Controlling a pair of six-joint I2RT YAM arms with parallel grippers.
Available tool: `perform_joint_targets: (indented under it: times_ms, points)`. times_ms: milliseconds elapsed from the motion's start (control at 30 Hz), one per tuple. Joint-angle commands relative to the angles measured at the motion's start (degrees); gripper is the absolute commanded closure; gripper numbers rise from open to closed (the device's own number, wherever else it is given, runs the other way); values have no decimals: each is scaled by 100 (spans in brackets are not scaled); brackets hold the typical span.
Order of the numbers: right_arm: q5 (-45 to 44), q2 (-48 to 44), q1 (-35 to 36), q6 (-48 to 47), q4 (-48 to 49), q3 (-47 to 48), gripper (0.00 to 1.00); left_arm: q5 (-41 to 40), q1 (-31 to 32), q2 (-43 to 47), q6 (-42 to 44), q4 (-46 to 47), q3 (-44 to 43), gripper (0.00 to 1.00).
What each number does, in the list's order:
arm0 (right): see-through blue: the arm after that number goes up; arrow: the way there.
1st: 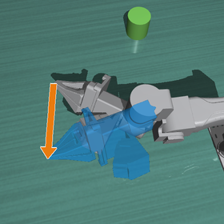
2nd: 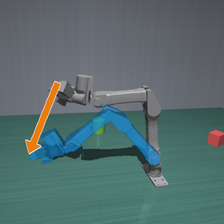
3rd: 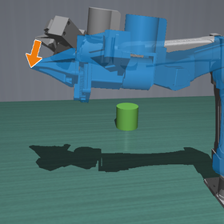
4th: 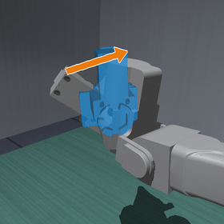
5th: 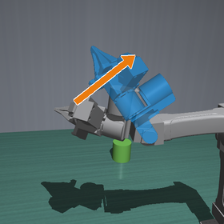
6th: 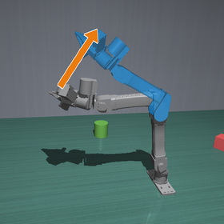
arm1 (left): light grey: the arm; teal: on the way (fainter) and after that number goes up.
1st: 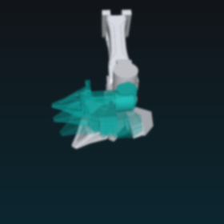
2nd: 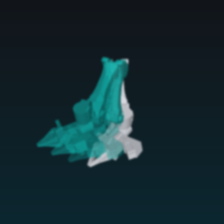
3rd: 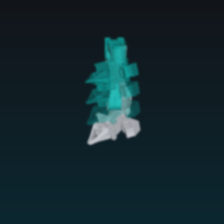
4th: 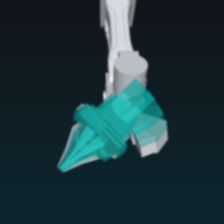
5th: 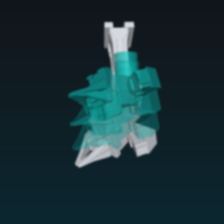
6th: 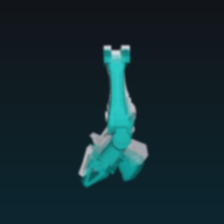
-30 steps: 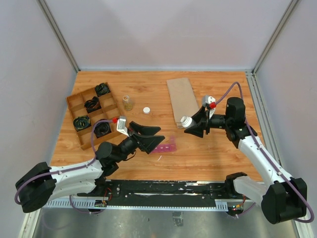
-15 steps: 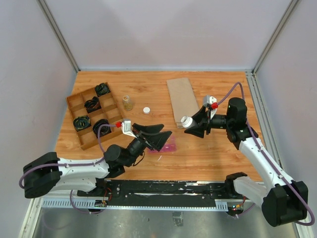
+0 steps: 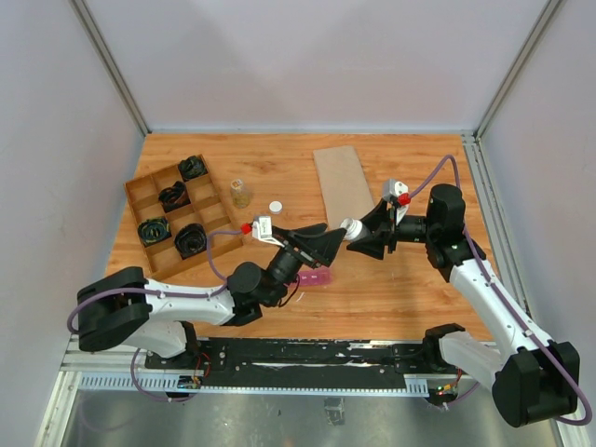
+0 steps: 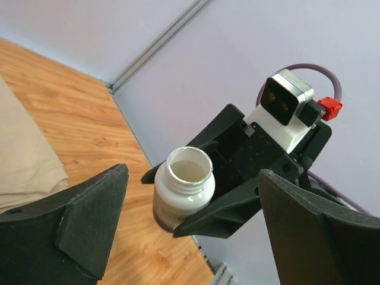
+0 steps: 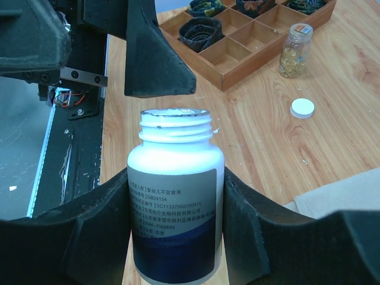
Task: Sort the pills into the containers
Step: Place the pill bottle at the center of the board.
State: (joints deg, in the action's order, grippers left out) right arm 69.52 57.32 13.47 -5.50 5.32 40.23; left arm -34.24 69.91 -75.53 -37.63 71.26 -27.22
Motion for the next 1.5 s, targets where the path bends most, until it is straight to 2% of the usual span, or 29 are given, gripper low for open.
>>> perform_joint_targets:
  times_ms: [0, 533, 700, 867, 967, 1067, 1133, 1200, 1267, 1400, 1467]
  points:
    - [161, -111, -82, 32, 166, -58, 97, -374, 65, -288, -447, -298, -430, 7]
    - [150, -127, -82, -64, 126, -67, 96, -454, 199, -1135, -872, -864, -1166, 16]
    - [163, -125, -82, -107, 100, -65, 96, -649, 199, -1190, -830, -1076, -1292, 28]
    - [190, -120, -82, -134, 91, -75, 96, -623, 199, -1248, -830, -1242, -1421, 30]
    - [203, -125, -73, -144, 91, -72, 95, -604, 199, -1300, -851, -1293, -1486, 38]
    - [211, -135, -75, -184, 55, -76, 93, -583, 199, -1324, -843, -1328, -1514, 54]
    - [220, -136, -73, -227, 15, -59, 85, -548, 199, -1309, -785, -1290, -1496, 64]
    - [227, -139, -68, -357, -126, -16, 64, -526, 199, -1286, -700, -1190, -1441, 75]
    - [237, -140, -73, -527, -359, 37, 47, -493, 194, -1244, -583, -1071, -1370, 82]
    - [311, -168, -75, -904, -746, 147, 17, -470, 177, -1133, -303, -802, -1179, 89]
    - [366, -164, -81, -1391, -1307, 337, 0, -461, 152, -1042, -160, -733, -1064, 90]
